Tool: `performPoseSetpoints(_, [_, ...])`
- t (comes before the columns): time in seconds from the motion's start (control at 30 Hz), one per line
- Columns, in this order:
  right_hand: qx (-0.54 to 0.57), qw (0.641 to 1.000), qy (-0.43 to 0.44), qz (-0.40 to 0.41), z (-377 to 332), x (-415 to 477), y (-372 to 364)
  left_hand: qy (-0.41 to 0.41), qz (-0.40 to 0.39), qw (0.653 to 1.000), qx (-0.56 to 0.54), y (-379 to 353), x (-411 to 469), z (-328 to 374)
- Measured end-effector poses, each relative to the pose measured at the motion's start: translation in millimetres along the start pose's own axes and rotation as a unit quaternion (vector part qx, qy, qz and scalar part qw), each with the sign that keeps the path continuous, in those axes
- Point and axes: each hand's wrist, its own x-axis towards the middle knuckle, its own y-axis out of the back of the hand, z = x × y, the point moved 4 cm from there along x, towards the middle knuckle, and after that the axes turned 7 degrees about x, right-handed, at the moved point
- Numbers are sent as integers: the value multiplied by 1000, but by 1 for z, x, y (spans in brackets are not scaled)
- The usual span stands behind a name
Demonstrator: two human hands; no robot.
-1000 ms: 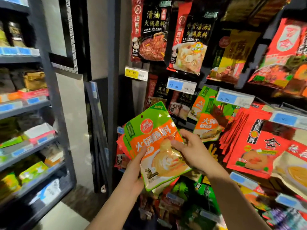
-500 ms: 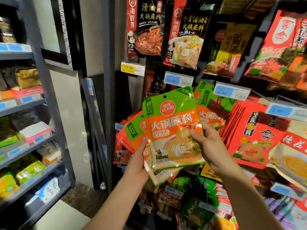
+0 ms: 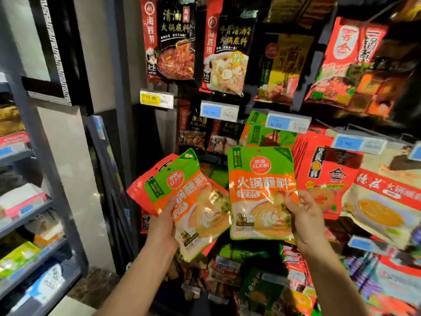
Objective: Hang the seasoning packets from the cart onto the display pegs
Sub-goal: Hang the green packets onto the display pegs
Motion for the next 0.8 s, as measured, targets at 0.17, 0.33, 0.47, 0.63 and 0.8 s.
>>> performPoseSetpoints(0.17, [52, 997, 2, 59, -3, 6, 1, 12, -4, 1000, 13, 2, 6, 5])
performPoseSetpoints(0.33, [88, 991, 30, 92, -6, 14, 4, 13, -11, 1000, 13, 3, 10, 10])
performPoseSetpoints(0.47, [85, 990, 48, 103, -18, 15, -5, 7, -11, 1000, 11, 6, 16, 12])
performPoseSetpoints(0.63, [75, 989, 59, 113, -21, 20, -11, 2, -15, 1000, 14, 9, 23, 13])
performPoseSetpoints(0.8, [63, 988, 53, 129, -29, 27, -18, -1, -6, 1000, 21, 7, 25, 15])
